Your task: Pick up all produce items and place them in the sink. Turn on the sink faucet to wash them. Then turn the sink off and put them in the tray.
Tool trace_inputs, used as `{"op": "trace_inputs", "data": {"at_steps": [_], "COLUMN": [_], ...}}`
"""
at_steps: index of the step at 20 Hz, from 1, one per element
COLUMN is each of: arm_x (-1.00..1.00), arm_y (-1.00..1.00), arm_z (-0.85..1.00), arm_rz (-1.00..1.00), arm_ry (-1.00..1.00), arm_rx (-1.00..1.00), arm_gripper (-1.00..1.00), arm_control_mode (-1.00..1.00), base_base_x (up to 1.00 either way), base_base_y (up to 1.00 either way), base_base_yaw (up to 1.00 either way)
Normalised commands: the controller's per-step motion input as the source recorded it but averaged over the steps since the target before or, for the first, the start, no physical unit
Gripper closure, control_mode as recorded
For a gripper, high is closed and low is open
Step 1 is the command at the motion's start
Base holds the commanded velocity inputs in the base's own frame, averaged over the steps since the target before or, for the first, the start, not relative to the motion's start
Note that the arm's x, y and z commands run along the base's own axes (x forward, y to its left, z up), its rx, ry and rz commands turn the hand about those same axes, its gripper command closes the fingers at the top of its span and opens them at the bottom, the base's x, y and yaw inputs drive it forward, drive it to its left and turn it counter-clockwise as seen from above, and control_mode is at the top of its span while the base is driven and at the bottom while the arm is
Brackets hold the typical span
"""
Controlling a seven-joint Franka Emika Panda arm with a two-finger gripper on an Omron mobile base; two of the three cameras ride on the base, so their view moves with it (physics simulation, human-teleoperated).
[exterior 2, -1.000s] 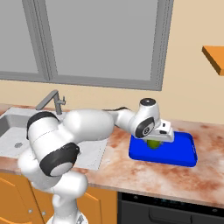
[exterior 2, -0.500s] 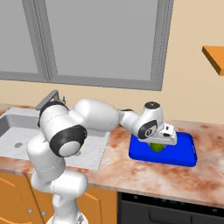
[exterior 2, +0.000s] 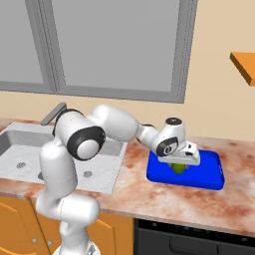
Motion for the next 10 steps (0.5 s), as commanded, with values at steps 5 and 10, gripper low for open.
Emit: {"op": "trace_inputs", "data": {"at_steps": [5, 10], "arm_x": [0.10, 0.03], "arm_y": [0.00, 0.00], "arm_z": [-0.23, -0.10], "arm_rz": [0.01, 0.01], "arm_ry": [0.00, 0.00], "arm_rx": [0.00, 0.00], "arm_gripper": [-1.00, -1.00], "arm_control_mode": [-1.00, -1.00], "base_base_x": [0.00, 0.00], "base_base_y": [0.00, 0.00], "base_base_yaw": [0.00, 0.00]}}
